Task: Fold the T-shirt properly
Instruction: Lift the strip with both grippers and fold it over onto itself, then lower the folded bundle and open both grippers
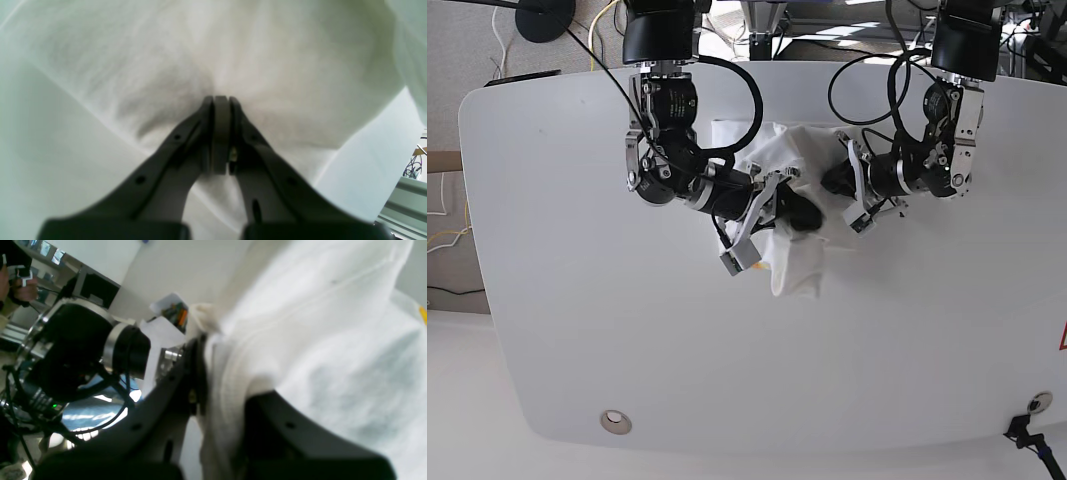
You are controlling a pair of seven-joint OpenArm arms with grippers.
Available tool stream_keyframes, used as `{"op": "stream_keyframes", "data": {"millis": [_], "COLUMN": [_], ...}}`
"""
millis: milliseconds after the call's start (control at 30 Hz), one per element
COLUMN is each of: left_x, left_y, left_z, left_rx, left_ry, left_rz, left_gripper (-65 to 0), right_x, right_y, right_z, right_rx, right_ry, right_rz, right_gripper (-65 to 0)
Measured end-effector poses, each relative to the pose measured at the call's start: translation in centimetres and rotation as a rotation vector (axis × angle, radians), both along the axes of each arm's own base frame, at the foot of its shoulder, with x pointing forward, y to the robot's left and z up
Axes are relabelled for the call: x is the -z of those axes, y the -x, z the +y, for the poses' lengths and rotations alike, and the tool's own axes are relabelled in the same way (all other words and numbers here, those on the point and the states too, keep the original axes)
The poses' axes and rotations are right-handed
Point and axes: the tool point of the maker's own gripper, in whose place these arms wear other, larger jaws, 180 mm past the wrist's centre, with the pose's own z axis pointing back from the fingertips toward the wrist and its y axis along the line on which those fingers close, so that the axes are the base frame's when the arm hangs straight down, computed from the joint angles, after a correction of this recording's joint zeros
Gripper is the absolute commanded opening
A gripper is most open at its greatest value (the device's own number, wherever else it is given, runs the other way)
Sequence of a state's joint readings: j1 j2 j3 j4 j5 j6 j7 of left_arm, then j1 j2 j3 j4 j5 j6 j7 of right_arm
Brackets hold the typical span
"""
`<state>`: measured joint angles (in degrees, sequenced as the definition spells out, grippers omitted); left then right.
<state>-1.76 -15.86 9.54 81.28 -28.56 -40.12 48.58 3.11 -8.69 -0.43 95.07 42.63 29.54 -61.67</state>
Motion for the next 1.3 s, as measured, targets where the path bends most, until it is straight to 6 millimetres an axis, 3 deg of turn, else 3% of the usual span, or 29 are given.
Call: {"op": "stream_keyframes", "data": {"millis": [100,233,300,433,600,667,700,767,867,933,967,1167,1233,1300], "left_x": [-0.1,-1.2,-2.6,-6.6,-12.4,-12.7,-12.6,-12.7,-12.5,-11.2,-10.5,-8.4,-6.9,-4.9], "left_y": [-0.1,-0.4,-1.6,-4.2,-7.0,-7.1,-6.8,-6.4,-3.7,-1.6,-0.7,2.7,3.6,4.0], "left_z": [0.0,1.1,3.3,9.5,14.5,15.3,15.0,11.5,2.7,-0.7,-1.8,-5.0,-5.2,-4.0], "left_rx": [0.001,-0.002,-0.054,-0.162,-0.328,-0.348,-0.340,-0.294,-0.115,-0.052,-0.030,0.033,0.036,0.033], "left_ry": [-0.001,-0.061,-0.081,-0.178,-0.176,-0.197,-0.201,-0.153,-0.009,0.012,0.023,0.073,0.077,0.018], "left_rz": [-0.004,-0.040,-0.088,-0.212,-0.378,-0.388,-0.384,-0.398,-0.397,-0.349,-0.318,-0.230,-0.176,-0.133], "left_gripper": [-65.0,-65.0,-65.0,-65.0,-65.0,-65.0,-65.0,-65.0,-65.0,-65.0,-65.0,-65.0,-65.0,-65.0], "right_x": [0.2,-0.2,-0.2,-0.4,-1.9,-2.8,-2.9,-2.1,-0.1,0.5,0.6,4.0,4.1,4.9], "right_y": [0.5,0.1,0.0,-0.1,-0.8,-1.9,-2.6,-3.7,-4.0,-4.6,-5.0,-5.1,-5.7,-5.8], "right_z": [1.1,1.3,1.2,1.4,2.4,1.9,1.3,-0.1,-1.3,-2.1,-2.4,-3.0,-3.6,-4.1], "right_rx": [-0.006,0.031,0.032,0.029,-0.004,-0.004,0.001,0.030,0.040,0.064,0.079,0.009,0.043,0.056], "right_ry": [-0.003,-0.039,-0.034,-0.039,-0.043,-0.025,0.004,0.106,0.261,0.328,0.347,0.412,0.387,0.377], "right_rz": [0.047,0.039,0.039,0.031,-0.016,-0.055,-0.078,-0.112,-0.132,-0.159,-0.173,-0.146,-0.177,-0.177], "right_gripper": [-51.5,-42.5,-39.7,-37.1,-37.6,-37.7,-37.7,-39.5,-52.9,-65.0,-65.0,-65.0,-65.0,-65.0]}}
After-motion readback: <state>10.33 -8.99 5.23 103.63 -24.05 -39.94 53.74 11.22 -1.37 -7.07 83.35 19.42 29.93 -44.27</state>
